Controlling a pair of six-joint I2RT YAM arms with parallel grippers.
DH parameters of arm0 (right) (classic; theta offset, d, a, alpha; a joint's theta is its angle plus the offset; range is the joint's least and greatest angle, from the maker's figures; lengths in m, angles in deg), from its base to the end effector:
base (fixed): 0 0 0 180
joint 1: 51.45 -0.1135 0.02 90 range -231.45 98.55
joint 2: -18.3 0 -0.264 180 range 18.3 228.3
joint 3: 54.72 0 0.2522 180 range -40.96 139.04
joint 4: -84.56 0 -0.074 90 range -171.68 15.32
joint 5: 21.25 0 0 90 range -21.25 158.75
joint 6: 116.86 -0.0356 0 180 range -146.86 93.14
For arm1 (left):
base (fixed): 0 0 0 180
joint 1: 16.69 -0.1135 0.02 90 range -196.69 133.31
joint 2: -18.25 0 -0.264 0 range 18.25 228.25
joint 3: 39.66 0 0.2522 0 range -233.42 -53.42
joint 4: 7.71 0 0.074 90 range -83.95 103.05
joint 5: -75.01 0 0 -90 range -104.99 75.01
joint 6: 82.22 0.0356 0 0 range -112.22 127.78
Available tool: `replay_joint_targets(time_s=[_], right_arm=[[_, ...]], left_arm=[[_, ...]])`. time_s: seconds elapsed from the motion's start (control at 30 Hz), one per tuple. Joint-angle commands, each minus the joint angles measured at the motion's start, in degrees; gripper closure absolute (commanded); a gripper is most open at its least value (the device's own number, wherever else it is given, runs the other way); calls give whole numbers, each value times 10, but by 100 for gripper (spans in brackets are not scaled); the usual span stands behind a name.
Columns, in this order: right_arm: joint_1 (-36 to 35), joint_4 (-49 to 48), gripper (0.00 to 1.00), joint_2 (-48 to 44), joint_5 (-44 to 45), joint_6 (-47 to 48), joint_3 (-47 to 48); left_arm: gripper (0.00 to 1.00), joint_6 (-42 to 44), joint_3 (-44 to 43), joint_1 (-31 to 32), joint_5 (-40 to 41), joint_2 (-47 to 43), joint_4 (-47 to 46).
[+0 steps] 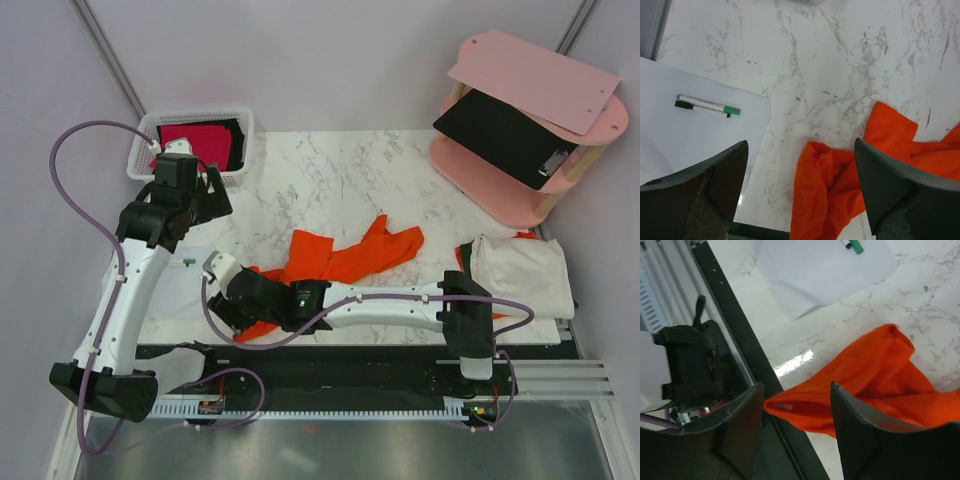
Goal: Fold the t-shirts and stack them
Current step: Flatten out the tshirt
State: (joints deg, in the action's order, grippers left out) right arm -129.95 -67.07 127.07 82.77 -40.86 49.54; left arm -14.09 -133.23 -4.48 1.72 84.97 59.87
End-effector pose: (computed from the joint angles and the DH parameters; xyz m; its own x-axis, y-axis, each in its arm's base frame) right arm 0.0977 0.4368 0.2847 -0.3252 -0.4212 -0.8467 -0.8570 0.5098 0.0756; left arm 0.2197 -0.0371 0.3994 -0.5880 -0.2378 -0.7731 -0.2472 0.9629 -0.1082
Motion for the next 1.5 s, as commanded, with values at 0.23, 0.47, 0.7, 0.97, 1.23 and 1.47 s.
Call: replay_joint_targets(time_s=[0.23,0.47,0.7,0.97,1.23,1.47], right_arm=[[83,-75,2,-200,191,-7,-137],[243,-35,4,-247,172,-56,-204],[304,-31,4,-259,156,-86,-255],[345,-26,4,-288,139,-103,-296],[382,-27,4,-325,121,-101,-328],[392,-27,4,-325,101,-101,-342]], left_arm=[[7,17,141,-2,-146,-24,-94],[8,9,214,54,-254,28,-187],[9,-8,184,147,-259,151,-217],[11,-28,132,233,-225,284,-217],[22,-41,120,259,-192,346,-216],[98,-40,100,261,-123,341,-182]])
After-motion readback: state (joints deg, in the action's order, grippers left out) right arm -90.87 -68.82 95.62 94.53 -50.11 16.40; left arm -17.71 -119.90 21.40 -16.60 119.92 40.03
